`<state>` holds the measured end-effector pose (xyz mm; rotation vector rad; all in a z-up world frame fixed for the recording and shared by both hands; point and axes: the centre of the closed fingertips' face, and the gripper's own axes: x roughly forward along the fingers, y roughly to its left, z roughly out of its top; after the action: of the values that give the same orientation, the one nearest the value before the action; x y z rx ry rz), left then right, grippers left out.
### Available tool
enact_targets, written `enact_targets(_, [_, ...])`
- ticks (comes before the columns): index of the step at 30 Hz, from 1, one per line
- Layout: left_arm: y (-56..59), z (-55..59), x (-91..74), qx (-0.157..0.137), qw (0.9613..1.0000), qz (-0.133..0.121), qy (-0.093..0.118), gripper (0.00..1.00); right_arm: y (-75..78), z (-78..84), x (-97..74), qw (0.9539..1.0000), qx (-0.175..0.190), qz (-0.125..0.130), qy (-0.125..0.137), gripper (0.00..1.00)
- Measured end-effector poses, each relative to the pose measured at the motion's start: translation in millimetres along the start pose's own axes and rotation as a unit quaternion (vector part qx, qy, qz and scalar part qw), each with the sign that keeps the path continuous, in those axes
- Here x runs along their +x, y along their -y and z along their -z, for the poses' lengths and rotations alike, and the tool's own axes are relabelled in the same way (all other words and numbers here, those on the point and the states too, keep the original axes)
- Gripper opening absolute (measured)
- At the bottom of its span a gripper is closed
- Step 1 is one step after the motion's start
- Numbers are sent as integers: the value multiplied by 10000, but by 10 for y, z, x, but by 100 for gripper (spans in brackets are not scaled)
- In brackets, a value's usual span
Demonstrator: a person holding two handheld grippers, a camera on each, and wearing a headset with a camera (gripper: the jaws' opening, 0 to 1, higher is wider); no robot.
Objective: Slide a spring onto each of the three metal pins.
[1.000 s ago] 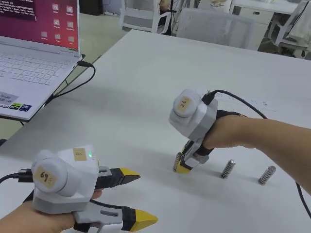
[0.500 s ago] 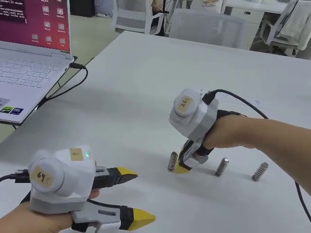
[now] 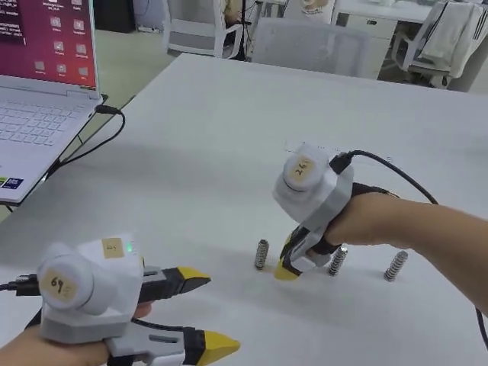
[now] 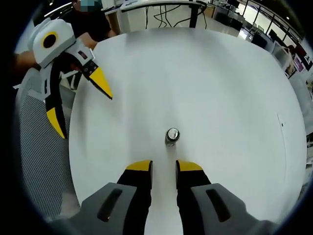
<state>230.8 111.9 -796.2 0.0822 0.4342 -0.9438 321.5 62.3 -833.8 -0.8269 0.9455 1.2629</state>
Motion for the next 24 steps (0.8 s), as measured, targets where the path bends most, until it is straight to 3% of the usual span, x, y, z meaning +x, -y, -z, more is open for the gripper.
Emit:
enact_targets(12, [11, -25, 32, -19, 10000, 31, -4, 52, -64, 15, -149, 9983, 227, 200, 506, 17])
enact_targets(24, [30, -56, 50, -49, 10000, 44, 40, 52, -185, 11, -258, 9903, 548, 425, 1206, 17])
